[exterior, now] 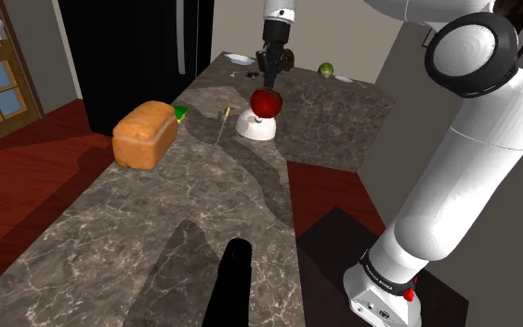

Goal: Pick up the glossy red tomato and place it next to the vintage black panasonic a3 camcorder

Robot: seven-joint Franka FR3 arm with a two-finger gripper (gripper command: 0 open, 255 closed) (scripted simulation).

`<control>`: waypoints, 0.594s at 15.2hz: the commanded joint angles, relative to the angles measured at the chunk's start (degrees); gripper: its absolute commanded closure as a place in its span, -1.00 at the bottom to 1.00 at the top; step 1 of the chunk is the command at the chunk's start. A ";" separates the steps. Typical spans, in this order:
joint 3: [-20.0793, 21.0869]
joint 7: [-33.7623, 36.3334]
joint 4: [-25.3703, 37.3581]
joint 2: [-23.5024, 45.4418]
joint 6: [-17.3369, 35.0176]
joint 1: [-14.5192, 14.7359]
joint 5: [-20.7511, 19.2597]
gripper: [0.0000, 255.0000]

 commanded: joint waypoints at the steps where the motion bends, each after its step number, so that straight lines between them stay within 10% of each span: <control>1: 0.79 1.77 -1.98 -1.88 0.26 0.98 0.22 1.00; 9: 5.74 11.71 -10.35 -8.53 3.01 6.11 2.02 1.00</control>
